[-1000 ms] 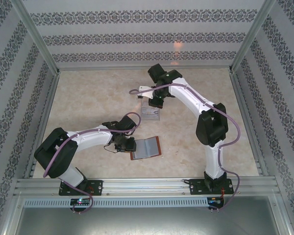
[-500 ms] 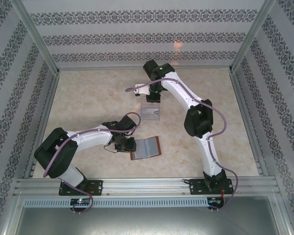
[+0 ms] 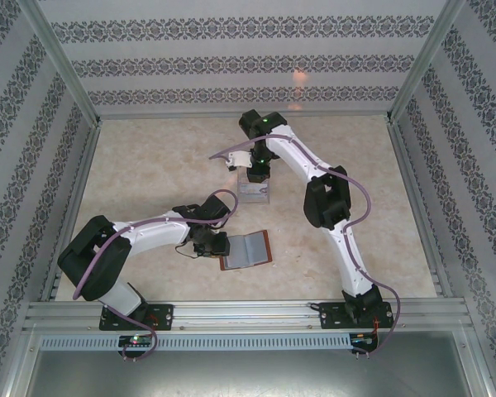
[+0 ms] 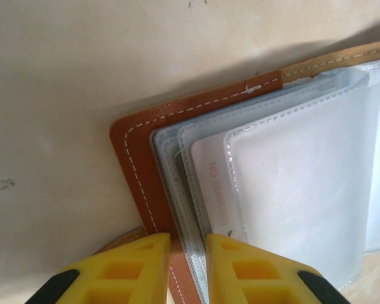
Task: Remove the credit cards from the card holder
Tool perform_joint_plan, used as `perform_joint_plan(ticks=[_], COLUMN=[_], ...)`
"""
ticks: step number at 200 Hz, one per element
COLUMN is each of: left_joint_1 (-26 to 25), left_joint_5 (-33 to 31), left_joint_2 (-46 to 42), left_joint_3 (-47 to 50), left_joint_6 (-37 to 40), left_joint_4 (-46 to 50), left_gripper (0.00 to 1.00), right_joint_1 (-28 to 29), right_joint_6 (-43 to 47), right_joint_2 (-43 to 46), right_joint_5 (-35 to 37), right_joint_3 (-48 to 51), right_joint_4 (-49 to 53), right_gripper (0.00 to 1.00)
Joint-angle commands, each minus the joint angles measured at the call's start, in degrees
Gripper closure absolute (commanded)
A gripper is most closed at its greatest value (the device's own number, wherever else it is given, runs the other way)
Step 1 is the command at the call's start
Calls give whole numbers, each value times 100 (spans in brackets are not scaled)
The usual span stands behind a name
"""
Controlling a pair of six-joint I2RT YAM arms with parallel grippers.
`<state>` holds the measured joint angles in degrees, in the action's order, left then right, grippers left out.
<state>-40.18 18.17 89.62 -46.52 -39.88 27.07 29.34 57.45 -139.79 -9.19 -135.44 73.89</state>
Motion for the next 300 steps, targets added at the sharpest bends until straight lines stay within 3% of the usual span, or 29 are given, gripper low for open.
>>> perform_joint_plan(ticks=[1,57,130,185,237,300], left_joint_1=[-69,-70,-69,-69,-69,-55], left_joint_5=[-115,-128,-159,-82,-75,-36], left_joint_2=[90,112,178,259,206,325], left_joint_3=[-50,-8,-203,-178,-177,-162], left_joint_6=[-2,55,173,149,140,208], left_joint_4=[316,219,258,66,61,-90], left_gripper=[78,78,78,78,78,78], right_joint_1=[-104,-57,263,381,575,1272], right_joint_6=[-233,-857,-2266,-4203,-6399,-7970], right_joint_2=[188,754,2206,3639,4840,5394], right_joint_5=[201,96,-31,234,251,-101], right_joint_3=[-194,-50,1819,3838,5543,6563], right_joint_4=[-214,-624,-2075,-3493,-4115,-4329], right_gripper=[78,74,73,73,75,77])
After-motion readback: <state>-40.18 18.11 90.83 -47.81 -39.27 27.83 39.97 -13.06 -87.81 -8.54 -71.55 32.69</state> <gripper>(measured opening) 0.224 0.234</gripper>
